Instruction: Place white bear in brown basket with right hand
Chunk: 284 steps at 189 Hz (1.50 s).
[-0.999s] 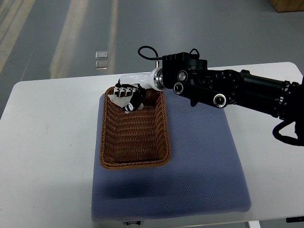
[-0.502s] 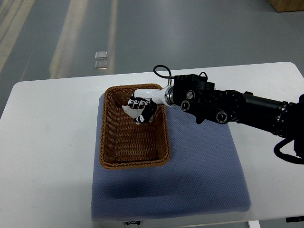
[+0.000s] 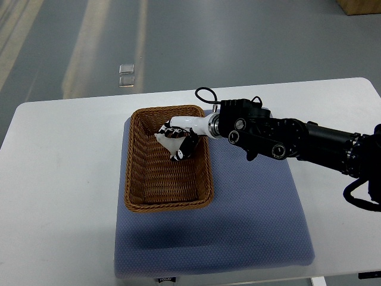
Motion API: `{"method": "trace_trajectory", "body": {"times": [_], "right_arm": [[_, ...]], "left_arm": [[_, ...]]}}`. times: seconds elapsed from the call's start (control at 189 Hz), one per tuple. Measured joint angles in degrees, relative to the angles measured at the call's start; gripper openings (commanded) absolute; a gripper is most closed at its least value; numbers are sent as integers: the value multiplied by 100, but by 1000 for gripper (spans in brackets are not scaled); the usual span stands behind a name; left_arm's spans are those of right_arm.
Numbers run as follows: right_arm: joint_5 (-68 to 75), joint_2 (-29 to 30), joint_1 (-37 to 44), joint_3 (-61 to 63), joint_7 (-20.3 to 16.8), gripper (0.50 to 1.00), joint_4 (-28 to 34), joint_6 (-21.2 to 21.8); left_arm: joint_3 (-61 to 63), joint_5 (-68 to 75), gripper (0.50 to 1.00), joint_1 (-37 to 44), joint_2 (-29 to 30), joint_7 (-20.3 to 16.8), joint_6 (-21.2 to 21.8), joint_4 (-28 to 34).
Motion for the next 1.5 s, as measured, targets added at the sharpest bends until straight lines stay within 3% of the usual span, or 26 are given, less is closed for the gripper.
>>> {"method": "trace_trajectory", "body": {"times": [0.254,0.555,0.708,0.946,1.147,1.353,1.501], "right_arm": [[26,0,206,259,0,897,2,9],[118,-156,383,1805,13,897,29,8],[255,-427,-423,3633,173,897,45,-20],[1366,-141,-1883,6138,439,915,76,-35],[2939,-53,-2423,6707,1001,928,-4,-43],[4468,-50,-2547,6745,1150,928,-237,5],[4742,-44,-2620,6729,1256,928,-286,46]], "left_arm": [[0,0,1000,-4,0,0,0,27],[0,0,1000,1,0,0,17,34],[0,0,1000,2,0,1,19,34],[1,0,1000,1,0,0,25,-19],[1,0,1000,1,0,0,39,-9],[1,0,1000,1,0,0,45,-21],[0,0,1000,1,0,0,45,-26]]}}
